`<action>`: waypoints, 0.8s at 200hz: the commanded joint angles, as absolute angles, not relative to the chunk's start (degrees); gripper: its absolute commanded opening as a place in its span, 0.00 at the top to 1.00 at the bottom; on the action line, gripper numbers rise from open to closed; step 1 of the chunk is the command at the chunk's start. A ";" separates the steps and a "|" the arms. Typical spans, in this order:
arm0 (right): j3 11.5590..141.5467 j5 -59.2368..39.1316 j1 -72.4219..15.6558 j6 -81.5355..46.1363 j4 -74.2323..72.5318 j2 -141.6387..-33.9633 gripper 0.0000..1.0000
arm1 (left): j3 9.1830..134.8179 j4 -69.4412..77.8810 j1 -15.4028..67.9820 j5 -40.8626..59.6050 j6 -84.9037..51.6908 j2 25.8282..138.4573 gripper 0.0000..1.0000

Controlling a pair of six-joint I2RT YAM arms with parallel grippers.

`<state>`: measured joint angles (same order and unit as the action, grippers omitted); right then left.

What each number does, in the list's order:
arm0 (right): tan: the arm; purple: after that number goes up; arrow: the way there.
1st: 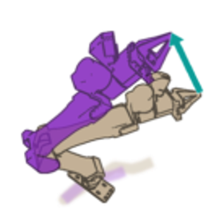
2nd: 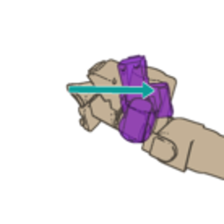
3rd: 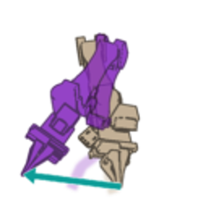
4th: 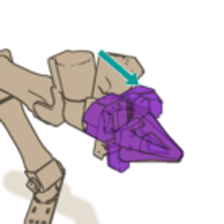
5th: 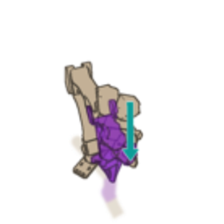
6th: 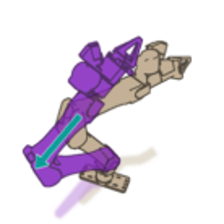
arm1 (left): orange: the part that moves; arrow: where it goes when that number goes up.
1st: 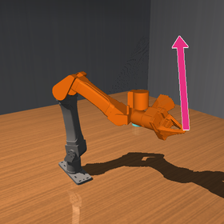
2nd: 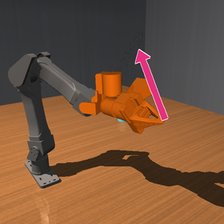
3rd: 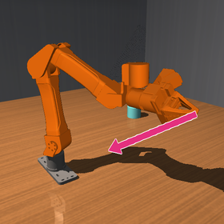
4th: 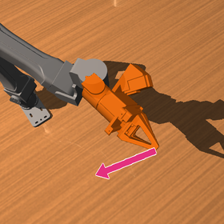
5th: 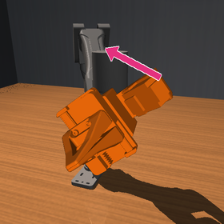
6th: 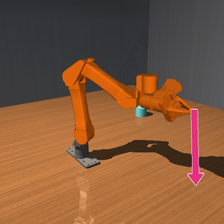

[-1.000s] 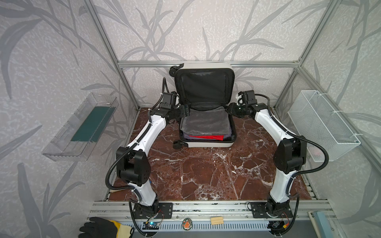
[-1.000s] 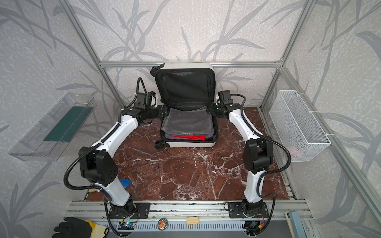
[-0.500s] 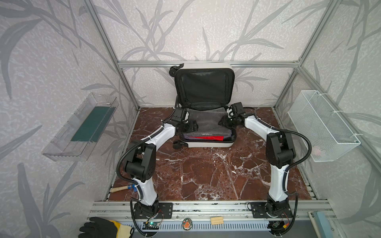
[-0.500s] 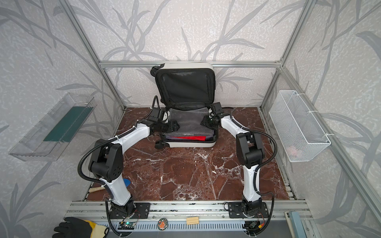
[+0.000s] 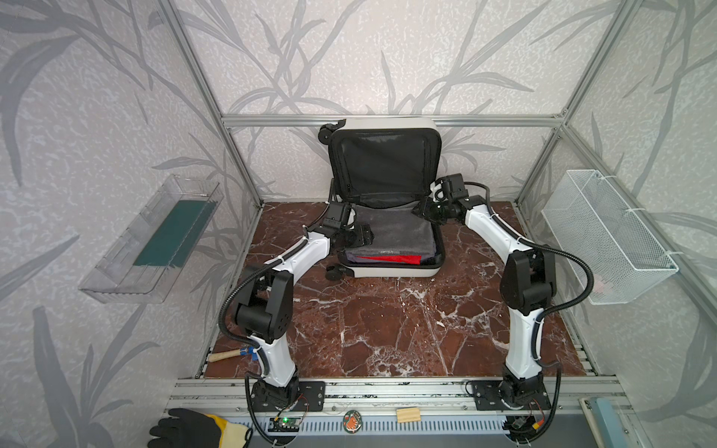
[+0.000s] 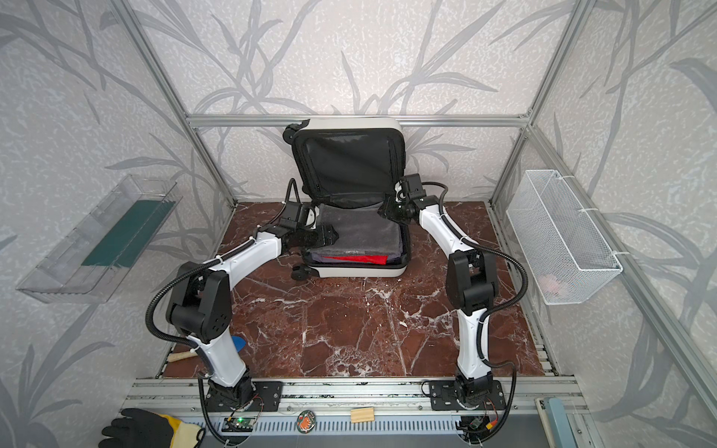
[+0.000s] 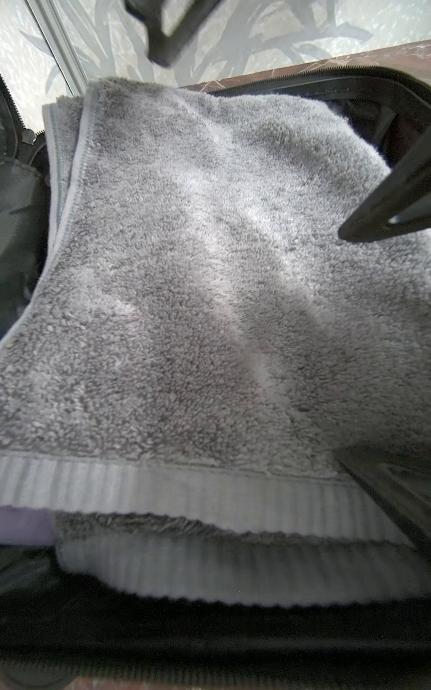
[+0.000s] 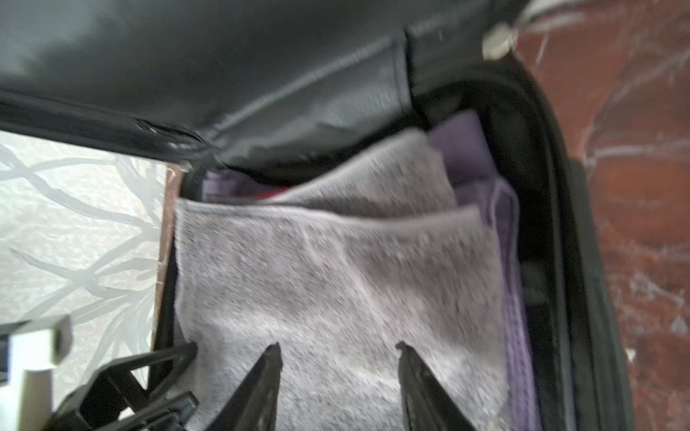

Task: Pack the luggage
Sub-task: 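Lower the grey towel onto the red T-shirt in the suitcase with both grippers, then open both grippers and raise them toward the suitcase lid edge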

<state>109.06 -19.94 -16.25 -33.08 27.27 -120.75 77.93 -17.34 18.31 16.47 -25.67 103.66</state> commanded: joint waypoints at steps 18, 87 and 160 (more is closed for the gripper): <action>112.20 -19.17 -16.07 -34.79 29.19 -128.03 0.48 | 80.59 -19.48 18.28 16.83 -25.50 101.27 0.12; 111.00 -20.73 -15.99 -34.83 29.05 -128.99 0.48 | 82.74 -20.93 18.28 16.98 -25.88 98.71 0.11; 111.51 -24.54 -15.99 -33.83 28.97 -121.12 0.45 | 81.85 -21.08 18.19 15.56 -26.18 94.27 0.11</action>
<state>111.66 -21.89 -16.14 -34.24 28.38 -127.68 81.45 -19.88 18.31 16.49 -25.80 98.80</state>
